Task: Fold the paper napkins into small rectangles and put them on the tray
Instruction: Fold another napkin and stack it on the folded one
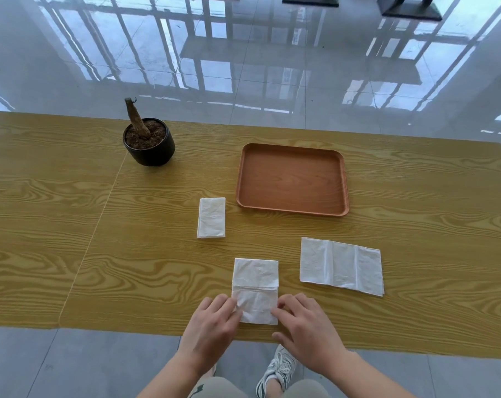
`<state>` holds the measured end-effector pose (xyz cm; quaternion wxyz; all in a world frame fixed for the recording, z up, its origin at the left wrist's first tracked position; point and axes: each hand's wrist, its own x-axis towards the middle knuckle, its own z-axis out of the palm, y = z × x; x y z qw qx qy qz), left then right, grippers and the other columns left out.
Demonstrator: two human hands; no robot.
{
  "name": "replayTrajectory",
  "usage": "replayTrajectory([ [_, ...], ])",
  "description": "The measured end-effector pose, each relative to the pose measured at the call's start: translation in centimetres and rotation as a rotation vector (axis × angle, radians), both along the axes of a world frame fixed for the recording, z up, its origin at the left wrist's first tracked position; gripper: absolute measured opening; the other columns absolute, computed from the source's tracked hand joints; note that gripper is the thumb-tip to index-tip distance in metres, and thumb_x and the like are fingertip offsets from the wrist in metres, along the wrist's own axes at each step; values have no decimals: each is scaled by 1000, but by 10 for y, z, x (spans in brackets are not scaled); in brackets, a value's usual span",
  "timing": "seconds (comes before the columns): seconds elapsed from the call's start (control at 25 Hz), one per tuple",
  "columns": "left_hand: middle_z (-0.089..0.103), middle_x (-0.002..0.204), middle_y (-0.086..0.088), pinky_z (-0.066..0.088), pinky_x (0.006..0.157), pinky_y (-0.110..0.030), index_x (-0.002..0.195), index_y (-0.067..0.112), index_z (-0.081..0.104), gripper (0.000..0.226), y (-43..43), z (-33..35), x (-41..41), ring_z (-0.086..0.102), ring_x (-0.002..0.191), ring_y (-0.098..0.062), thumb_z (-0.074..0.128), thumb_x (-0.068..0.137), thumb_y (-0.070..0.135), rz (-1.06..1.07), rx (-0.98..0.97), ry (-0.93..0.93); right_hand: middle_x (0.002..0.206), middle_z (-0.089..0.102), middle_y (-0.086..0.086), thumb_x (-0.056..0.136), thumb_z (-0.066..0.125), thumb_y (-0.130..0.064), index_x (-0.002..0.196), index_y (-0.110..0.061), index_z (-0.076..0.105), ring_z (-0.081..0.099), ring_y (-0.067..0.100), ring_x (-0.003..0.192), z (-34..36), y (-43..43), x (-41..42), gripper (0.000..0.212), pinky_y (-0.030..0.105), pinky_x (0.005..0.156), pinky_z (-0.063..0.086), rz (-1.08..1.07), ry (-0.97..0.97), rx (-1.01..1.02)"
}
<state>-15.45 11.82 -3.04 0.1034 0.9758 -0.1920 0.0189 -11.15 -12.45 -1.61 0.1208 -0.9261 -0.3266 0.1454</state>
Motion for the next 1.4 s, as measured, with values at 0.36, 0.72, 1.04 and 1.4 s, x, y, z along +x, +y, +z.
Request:
replayTrajectory([
  [0.36, 62, 87, 4, 50, 67, -35, 71, 18, 61, 12, 1, 1, 16, 60, 85, -21, 65, 82, 21, 45, -198, 72, 105, 58, -9, 75, 71, -51, 100, -28, 64, 53, 16, 96, -2, 8, 3, 35, 33, 84, 49, -61, -22, -2],
  [0.72, 59, 124, 3, 51, 82, -34, 119, 26, 60, 56, 11, 6, 6, 51, 117, -19, 64, 64, 34, 16, -173, 239, 88, 64, -6, 90, 65, -20, 81, -19, 69, 54, 16, 77, 3, 12, 12, 10, 31, 65, 49, -97, -105, 195],
  [1.04, 69, 95, -1, 52, 62, -33, 75, 17, 66, 24, 7, 2, 15, 64, 88, -25, 78, 60, 4, 54, -165, 39, 94, 64, -7, 91, 65, -23, 90, -18, 70, 57, 15, 86, 2, 10, 18, 7, 33, 73, 53, -120, -22, 285],
  [1.4, 67, 89, 19, 49, 76, -19, 86, 28, 75, 16, 2, 3, 22, 57, 95, 3, 77, 80, 14, 458, -632, 267, 100, 69, -8, 80, 77, -11, 103, -18, 71, 59, 16, 91, -2, 10, 15, 24, 32, 75, 55, -162, 4, 319],
])
